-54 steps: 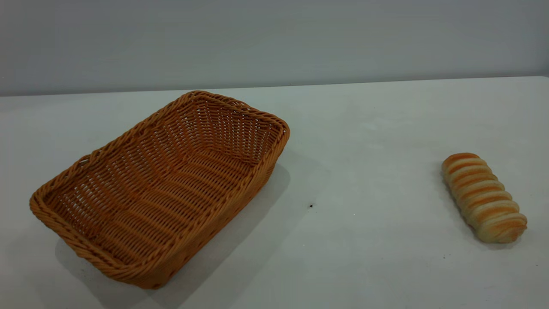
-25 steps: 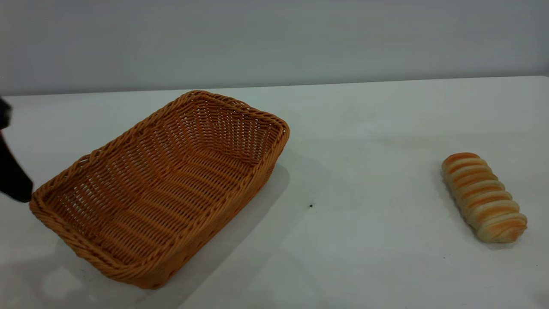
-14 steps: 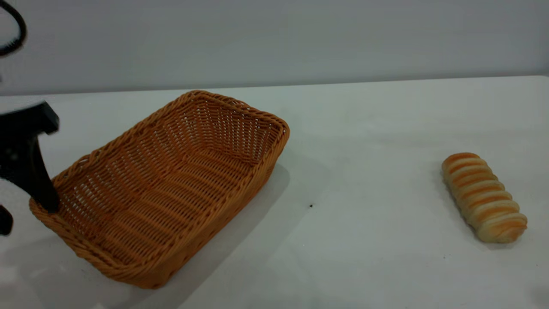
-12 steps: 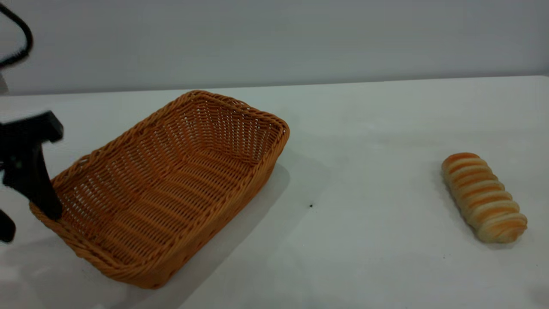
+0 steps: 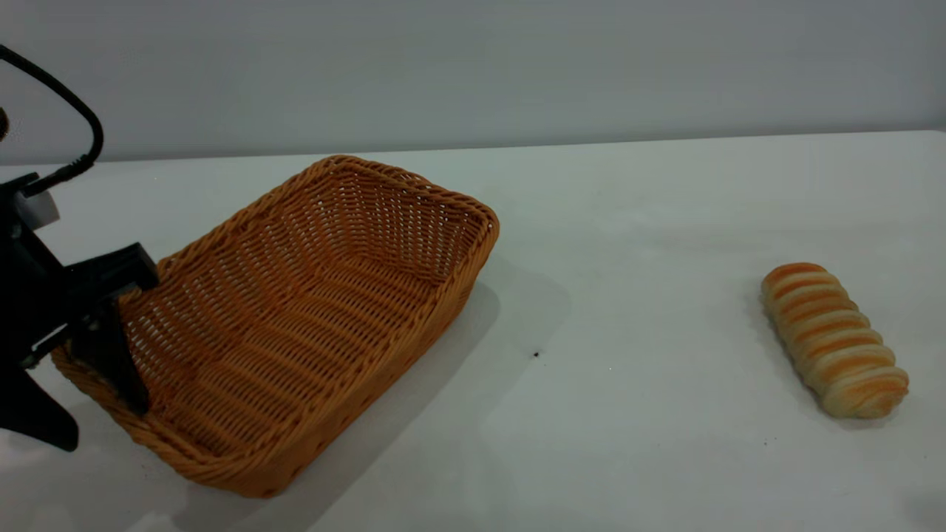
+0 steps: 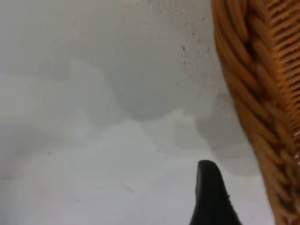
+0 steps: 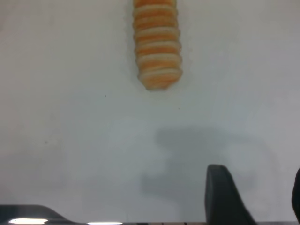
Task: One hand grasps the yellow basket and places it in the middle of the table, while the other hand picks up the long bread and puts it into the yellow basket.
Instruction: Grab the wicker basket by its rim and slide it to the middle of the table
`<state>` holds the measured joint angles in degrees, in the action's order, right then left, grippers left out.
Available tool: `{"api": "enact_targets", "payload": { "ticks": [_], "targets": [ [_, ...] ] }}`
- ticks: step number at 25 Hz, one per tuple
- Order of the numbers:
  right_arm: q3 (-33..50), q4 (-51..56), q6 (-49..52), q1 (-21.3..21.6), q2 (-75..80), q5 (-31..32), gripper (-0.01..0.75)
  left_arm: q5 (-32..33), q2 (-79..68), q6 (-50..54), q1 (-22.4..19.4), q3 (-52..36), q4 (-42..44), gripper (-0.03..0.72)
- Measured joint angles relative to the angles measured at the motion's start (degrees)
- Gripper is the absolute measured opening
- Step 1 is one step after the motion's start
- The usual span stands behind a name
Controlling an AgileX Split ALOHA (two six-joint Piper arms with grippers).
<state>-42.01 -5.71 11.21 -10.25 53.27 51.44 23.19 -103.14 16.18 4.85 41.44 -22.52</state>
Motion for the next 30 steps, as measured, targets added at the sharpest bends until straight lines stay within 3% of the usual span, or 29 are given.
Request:
{"api": "enact_targets", "payload": {
  "ticks": [14,17,23,30],
  "targets": [
    [0.0,0.2,0.0,0.0,0.0,-1.0,0.396,-1.4,-6.8,-0.1,0.0,4.8,-1.2,0.483],
    [0.0,0.2,0.0,0.0,0.0,-1.0,0.396,-1.9,-8.3,-0.1,0.0,4.8,-2.5,0.413],
    [0.0,0.2,0.0,0.0,0.1,-1.2,0.396,-4.3,-8.6,-0.2,0.0,5.2,-5.3,0.115],
    [0.0,0.2,-0.2,0.0,0.1,-1.2,0.396,-1.8,-7.3,-5.7,0.0,7.6,-5.0,0.105]
  ]
}}
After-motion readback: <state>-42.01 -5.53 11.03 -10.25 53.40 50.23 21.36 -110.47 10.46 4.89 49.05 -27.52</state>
